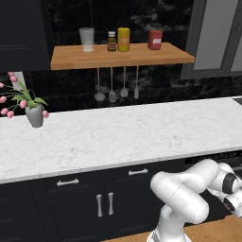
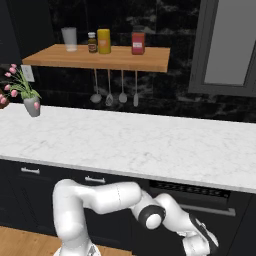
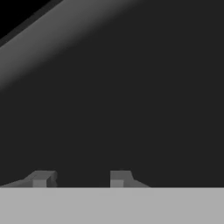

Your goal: Pick up the cup and bowl from the counter, place them in the dishwasher, and close the dishwasher door.

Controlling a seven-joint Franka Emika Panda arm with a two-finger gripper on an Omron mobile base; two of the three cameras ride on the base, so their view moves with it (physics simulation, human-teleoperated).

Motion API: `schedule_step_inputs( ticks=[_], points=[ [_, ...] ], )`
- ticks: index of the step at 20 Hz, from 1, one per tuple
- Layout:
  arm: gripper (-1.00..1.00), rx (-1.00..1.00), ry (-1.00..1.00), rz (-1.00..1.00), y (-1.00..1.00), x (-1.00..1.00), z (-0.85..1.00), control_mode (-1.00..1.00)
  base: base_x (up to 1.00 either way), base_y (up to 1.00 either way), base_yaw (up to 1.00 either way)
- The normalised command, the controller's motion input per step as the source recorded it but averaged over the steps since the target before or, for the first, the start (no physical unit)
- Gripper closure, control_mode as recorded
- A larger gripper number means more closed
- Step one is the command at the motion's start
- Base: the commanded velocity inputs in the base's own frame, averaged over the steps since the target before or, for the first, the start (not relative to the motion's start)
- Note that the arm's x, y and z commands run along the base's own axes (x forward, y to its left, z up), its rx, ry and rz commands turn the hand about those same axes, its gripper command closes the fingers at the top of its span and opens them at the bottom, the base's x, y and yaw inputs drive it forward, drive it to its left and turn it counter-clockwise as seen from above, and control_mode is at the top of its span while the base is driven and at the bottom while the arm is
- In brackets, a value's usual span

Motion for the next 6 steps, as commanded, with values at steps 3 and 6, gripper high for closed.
schedule_step_inputs(
  ticks=[3,6],
  points=[
    [-1.00,0.00,0.01,0.00,0.00,0.07,0.00,-1.00,0.00,0.00,0.00],
    [-1.00,0.00,0.00,0.00,0.00,0.00,0.00,-1.00,0.00,0.00,0.00]
  ],
)
